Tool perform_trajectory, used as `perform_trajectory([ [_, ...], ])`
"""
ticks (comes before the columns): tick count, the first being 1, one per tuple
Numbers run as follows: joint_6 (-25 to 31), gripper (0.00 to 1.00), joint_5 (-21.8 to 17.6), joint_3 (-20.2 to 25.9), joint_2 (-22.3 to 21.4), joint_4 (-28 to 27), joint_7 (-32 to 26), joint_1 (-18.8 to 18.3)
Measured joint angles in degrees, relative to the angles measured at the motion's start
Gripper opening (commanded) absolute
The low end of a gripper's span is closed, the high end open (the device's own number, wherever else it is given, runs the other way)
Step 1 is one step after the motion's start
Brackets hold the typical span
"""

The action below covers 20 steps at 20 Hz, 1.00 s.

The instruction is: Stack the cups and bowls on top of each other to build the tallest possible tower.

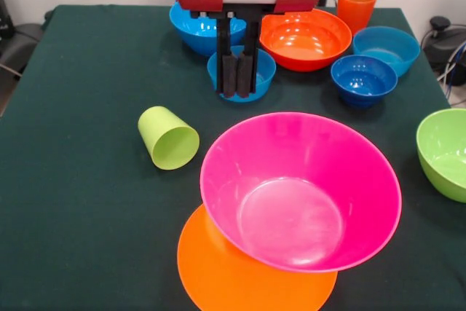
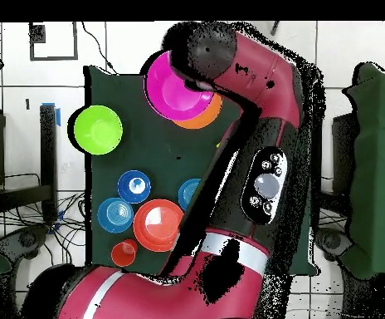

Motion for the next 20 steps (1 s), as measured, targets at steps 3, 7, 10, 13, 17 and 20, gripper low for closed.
perform_trajectory([
  [3,-1.25,0.00,-0.05,0.54,-0.05,0.36,0.00,0.10],
  [7,-4.22,0.00,-0.08,1.60,-0.11,1.42,0.00,0.13],
  [10,-5.79,0.00,-0.19,2.32,-0.05,1.97,0.00,0.14],
  [13,-6.49,0.00,-0.30,2.80,0.18,2.00,0.00,0.15],
  [17,-7.18,0.00,-0.47,3.18,0.36,2.02,0.00,0.14],
  [20,-7.95,0.00,-0.60,3.25,0.41,2.02,0.00,0.19],
])
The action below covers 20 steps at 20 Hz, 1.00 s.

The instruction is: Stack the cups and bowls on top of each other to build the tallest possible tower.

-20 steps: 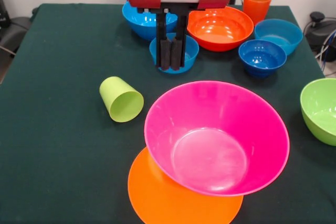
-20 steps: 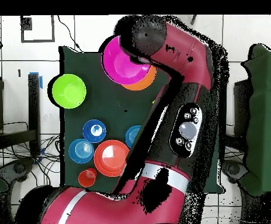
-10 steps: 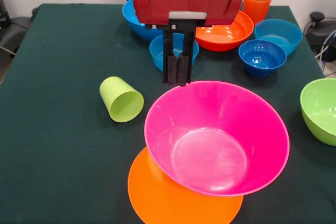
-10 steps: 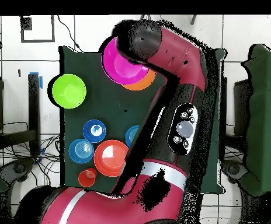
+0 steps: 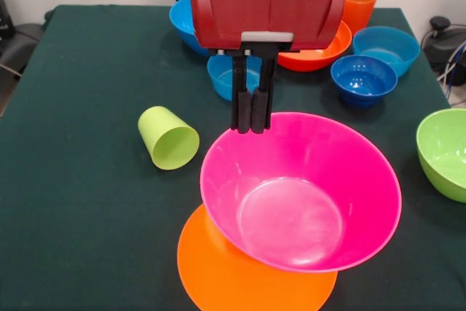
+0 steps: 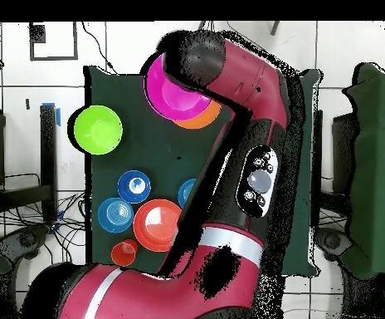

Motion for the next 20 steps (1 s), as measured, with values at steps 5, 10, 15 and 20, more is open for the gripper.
perform_trajectory([
  [5,-0.57,0.00,-0.18,-0.01,0.12,-0.01,0.01,0.31],
  [10,-0.89,0.00,-0.38,-0.01,0.55,-0.01,0.06,0.98],
  [15,-1.83,0.00,-0.56,0.00,1.73,-0.01,0.26,1.89],
  [20,-1.97,0.00,-0.70,-0.48,3.26,-0.33,0.69,2.62],
])
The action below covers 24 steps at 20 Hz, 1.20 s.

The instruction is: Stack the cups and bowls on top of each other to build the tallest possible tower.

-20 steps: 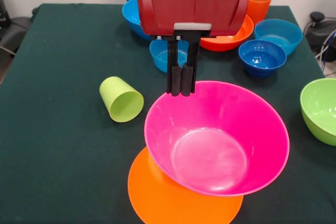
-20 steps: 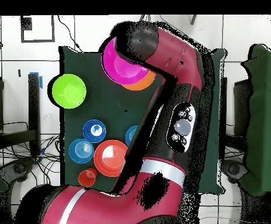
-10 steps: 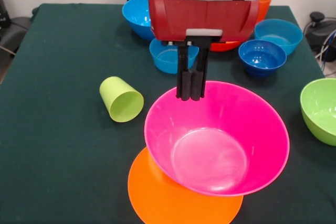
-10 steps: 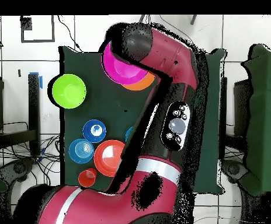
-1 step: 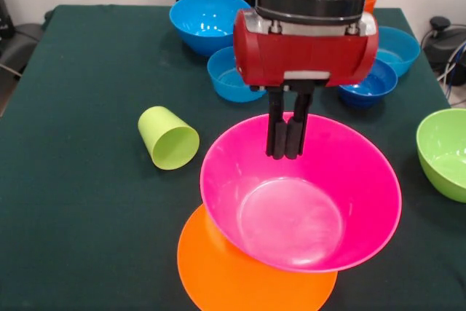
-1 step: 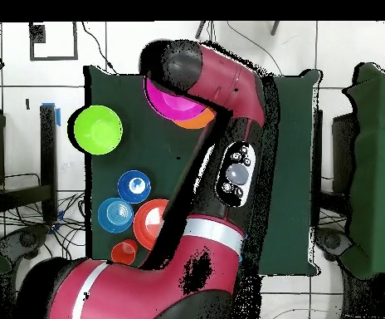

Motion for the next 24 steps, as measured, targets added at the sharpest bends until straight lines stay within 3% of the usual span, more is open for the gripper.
perform_trajectory([
  [15,0.01,0.00,-0.48,-4.47,8.97,-6.36,4.56,1.04],
  [24,0.67,0.00,-0.63,-5.78,11.66,-9.28,5.48,0.69],
])
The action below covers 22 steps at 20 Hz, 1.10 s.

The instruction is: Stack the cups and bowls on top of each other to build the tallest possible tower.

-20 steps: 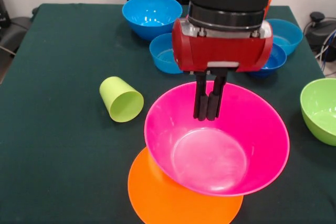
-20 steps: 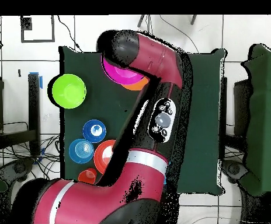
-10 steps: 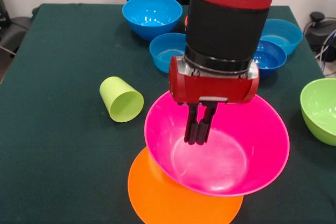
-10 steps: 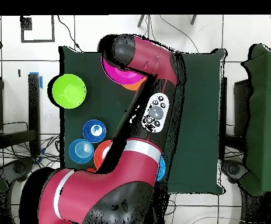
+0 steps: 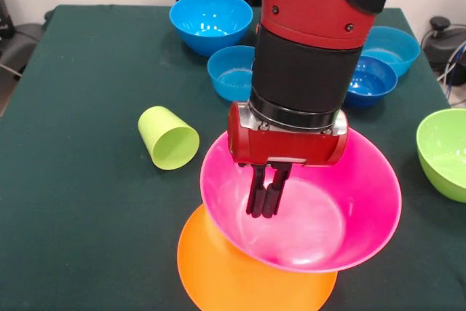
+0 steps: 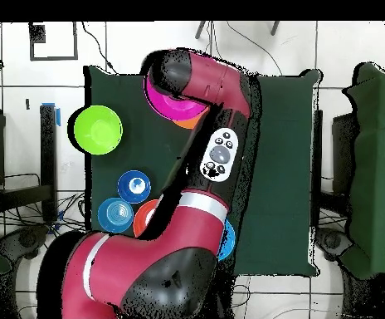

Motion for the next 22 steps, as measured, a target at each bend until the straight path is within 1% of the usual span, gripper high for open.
perform_trajectory([
  [5,2.59,0.00,-0.15,-0.95,0.06,-1.13,0.00,-0.80],
  [13,4.89,0.00,-0.41,-1.71,0.06,-3.56,0.00,-2.82],
  [18,5.36,0.00,-0.63,-1.83,0.06,-4.74,0.00,-3.81],
  [22,5.37,0.00,-0.85,-1.82,0.07,-4.83,0.00,-3.85],
])
